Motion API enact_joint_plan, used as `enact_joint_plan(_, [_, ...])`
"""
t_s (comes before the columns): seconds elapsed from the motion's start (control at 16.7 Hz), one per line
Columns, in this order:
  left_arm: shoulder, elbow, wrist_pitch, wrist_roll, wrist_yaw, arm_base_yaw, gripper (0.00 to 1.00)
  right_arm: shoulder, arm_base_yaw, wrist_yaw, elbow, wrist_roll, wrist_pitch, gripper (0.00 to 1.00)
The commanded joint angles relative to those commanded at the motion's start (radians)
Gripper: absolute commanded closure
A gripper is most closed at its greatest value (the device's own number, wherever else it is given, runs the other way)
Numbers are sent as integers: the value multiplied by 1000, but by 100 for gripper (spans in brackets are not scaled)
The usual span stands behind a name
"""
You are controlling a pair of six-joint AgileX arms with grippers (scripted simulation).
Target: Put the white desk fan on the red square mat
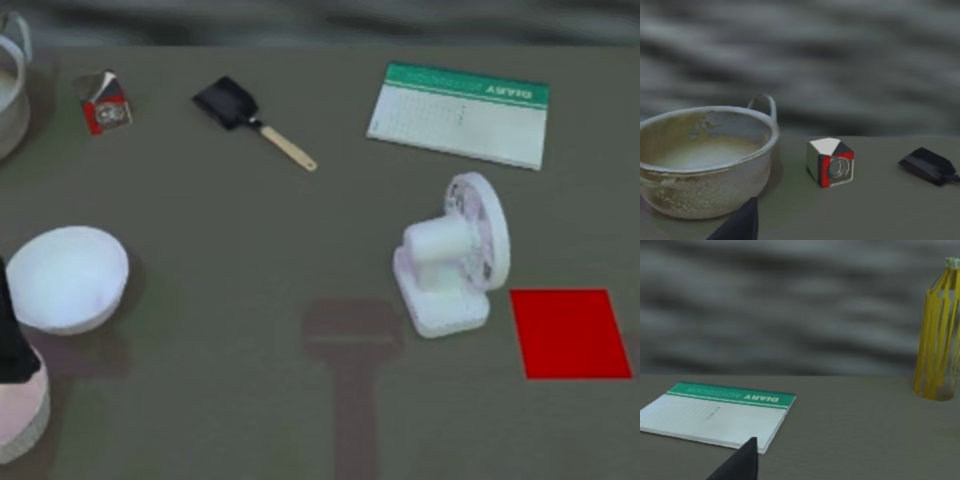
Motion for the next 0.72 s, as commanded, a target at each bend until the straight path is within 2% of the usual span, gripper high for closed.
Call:
enact_joint_plan(0.3, [0,0,0,0,0,0,0,62,21,-4,56,1,-57,0])
enact_joint_plan(0.48, [0,0,0,0,0,0,0,218,65,-9,198,6,-190,0])
enact_joint_plan(0.72, [0,0,0,0,0,0,0,549,145,-11,501,27,-440,0])
